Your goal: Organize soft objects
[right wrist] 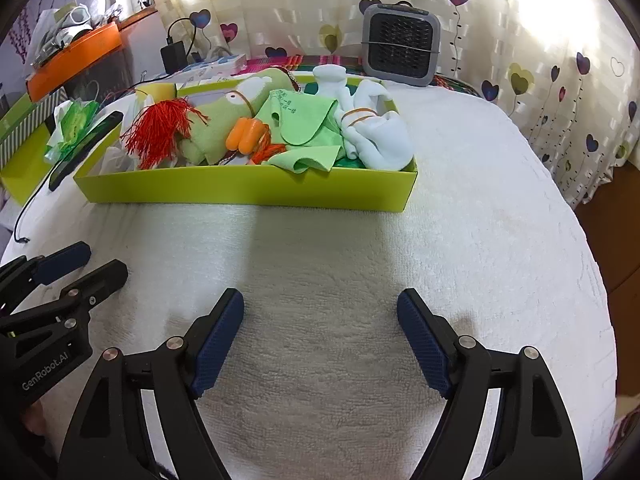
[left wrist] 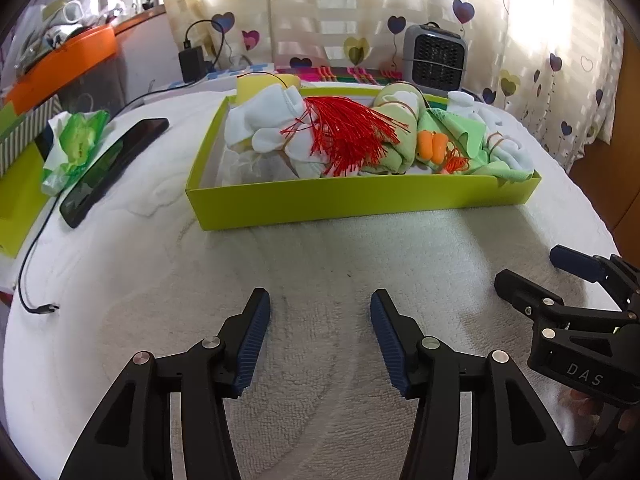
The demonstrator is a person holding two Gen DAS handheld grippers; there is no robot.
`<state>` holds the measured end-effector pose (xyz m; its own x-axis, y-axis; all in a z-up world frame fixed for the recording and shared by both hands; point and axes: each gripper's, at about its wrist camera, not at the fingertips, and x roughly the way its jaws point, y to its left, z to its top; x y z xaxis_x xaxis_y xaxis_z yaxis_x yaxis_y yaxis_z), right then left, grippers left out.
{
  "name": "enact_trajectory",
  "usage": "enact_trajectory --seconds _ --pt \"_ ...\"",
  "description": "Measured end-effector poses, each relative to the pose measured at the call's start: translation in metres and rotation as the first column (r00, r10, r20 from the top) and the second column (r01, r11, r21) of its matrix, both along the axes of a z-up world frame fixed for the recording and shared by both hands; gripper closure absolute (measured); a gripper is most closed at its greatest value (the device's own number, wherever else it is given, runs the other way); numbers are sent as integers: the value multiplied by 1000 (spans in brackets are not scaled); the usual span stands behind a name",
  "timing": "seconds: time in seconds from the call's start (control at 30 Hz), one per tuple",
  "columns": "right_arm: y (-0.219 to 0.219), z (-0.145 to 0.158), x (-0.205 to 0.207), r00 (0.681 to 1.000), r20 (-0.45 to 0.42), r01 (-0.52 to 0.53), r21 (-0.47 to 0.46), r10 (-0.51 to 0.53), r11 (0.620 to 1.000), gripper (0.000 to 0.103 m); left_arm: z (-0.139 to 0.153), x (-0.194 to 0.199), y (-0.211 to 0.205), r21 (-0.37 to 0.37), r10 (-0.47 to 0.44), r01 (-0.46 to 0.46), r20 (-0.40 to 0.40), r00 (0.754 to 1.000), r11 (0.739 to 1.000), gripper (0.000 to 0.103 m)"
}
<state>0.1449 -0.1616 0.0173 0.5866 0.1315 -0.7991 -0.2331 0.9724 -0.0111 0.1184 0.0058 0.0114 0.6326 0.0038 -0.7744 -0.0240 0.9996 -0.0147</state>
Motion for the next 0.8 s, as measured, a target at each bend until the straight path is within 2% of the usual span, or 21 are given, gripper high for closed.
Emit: enact_trajectory --seconds 0.8 --pt "0 0 0 1000 -1 0 2 0 1000 23 0 0 0 -2 4 -4 1 1000 1000 51"
